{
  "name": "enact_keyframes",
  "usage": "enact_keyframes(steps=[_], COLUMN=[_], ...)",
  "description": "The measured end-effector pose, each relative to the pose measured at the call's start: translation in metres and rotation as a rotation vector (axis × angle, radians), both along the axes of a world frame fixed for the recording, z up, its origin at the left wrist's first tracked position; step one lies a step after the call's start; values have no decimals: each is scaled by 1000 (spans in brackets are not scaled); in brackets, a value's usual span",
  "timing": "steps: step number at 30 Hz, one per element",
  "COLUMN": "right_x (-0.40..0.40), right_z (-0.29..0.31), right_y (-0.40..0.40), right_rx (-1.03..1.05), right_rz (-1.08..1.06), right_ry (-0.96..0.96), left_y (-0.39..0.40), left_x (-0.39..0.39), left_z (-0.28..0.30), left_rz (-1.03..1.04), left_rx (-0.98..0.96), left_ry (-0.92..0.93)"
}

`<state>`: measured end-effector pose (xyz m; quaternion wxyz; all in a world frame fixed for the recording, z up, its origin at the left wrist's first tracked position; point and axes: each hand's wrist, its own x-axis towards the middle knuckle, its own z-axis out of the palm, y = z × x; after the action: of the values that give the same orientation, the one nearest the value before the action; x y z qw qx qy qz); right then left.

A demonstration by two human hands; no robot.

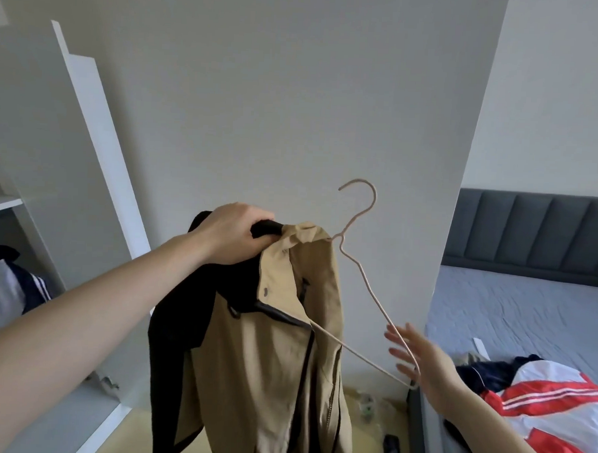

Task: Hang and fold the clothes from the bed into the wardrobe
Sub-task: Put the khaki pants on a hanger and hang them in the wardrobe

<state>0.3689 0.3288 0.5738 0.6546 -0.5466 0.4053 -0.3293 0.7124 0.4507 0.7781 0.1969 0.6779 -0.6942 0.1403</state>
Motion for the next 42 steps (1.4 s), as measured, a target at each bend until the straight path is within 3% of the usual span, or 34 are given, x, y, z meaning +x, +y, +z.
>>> enact_keyframes(steps=[3, 7, 10, 16, 22, 26, 33, 36, 42], right_x=[2, 38, 71, 92, 63, 58, 67, 68, 81], right_z=[-40, -66, -64, -58, -13, 39, 140, 176, 175], right_y=[7, 29, 42, 26, -30, -60, -48, -12, 85], right_rx=[222, 111, 95, -319, -349, -461, -668, -695, -603], right_rz=[152, 380, 431, 291, 42, -51, -164, -12, 672], right_ry=[101, 296, 292, 346, 286, 285, 83, -4, -10], left_y=[11, 23, 30, 55, 82, 86, 81, 75, 59], left_x=[3, -1, -4, 10, 47, 66, 89, 88, 76], left_z=[6, 12, 17, 22, 15, -4, -36, -46, -48], left_rz=[1, -41, -41, 12, 108, 177, 394, 486, 427], left_rx=[-9, -20, -15, -30, 122, 235, 312, 285, 143], left_ry=[19, 19, 6, 22, 110, 50, 49, 104, 487])
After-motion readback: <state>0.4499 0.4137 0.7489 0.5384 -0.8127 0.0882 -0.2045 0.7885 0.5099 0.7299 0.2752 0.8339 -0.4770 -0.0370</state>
